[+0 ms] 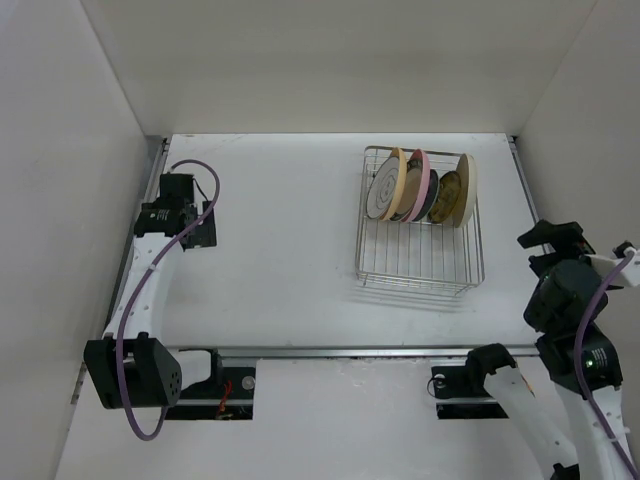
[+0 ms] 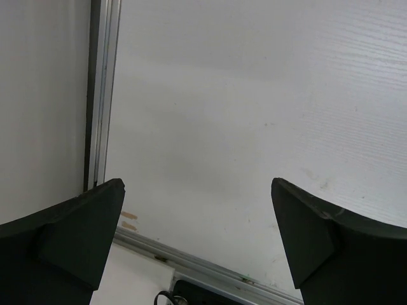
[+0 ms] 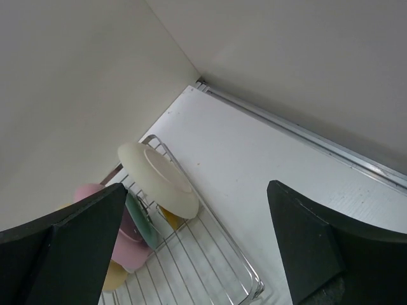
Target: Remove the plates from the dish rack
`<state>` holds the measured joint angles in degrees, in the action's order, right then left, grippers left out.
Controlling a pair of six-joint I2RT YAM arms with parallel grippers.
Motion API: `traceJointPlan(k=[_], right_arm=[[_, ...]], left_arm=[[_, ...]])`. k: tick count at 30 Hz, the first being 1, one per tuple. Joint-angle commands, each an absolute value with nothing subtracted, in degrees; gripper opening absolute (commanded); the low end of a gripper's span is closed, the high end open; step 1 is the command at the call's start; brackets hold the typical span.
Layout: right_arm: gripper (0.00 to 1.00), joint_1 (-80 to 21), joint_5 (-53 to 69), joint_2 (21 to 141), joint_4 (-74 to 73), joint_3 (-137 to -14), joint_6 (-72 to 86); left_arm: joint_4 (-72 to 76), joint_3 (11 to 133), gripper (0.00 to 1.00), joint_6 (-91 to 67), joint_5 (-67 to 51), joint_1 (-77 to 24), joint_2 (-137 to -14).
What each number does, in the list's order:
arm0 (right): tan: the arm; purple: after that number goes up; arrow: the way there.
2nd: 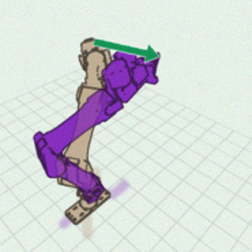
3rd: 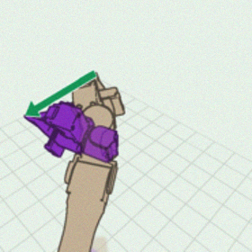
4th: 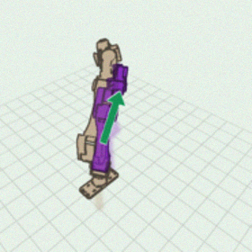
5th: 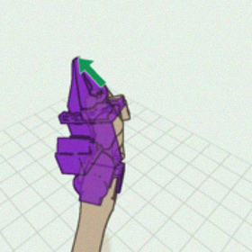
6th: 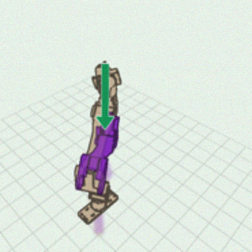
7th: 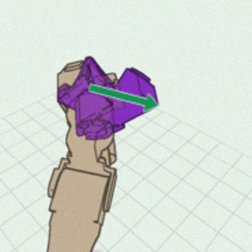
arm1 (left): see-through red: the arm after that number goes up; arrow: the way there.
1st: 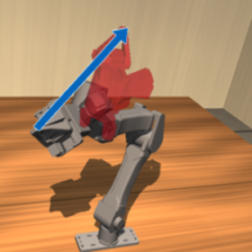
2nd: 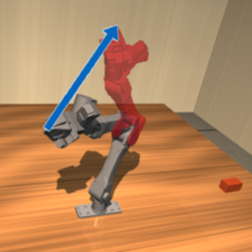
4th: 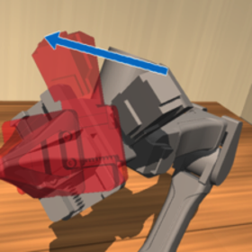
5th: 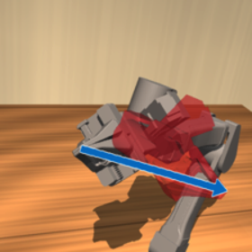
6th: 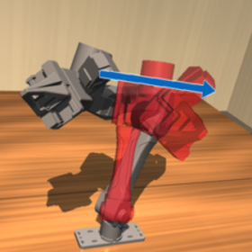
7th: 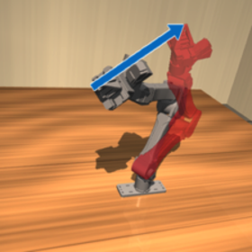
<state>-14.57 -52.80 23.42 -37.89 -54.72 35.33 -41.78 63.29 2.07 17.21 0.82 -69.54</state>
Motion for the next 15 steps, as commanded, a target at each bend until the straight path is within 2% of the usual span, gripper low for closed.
traceJointPlan(k=[1, 7, 15], right_arm=[[0.98, -14.33, -48.53, 25.75, -32.88, -55.99, 32.0], [0.98, -14.33, -36.41, 37.24, -32.33, -60.88, 24.79], [0.98, -14.33, -30.15, 68.42, -39.99, -73.65, 27.25]], left_arm=[[-41.13, 64.07, 1.0, 1.41, 16.17, 1.05, -67.94], [-42.45, 64.07, 1.0, 1.93, 12.04, 1.05, -67.94], [-42.98, 63.54, 1.0, 3.52, 10.28, 1.05, -66.88]])
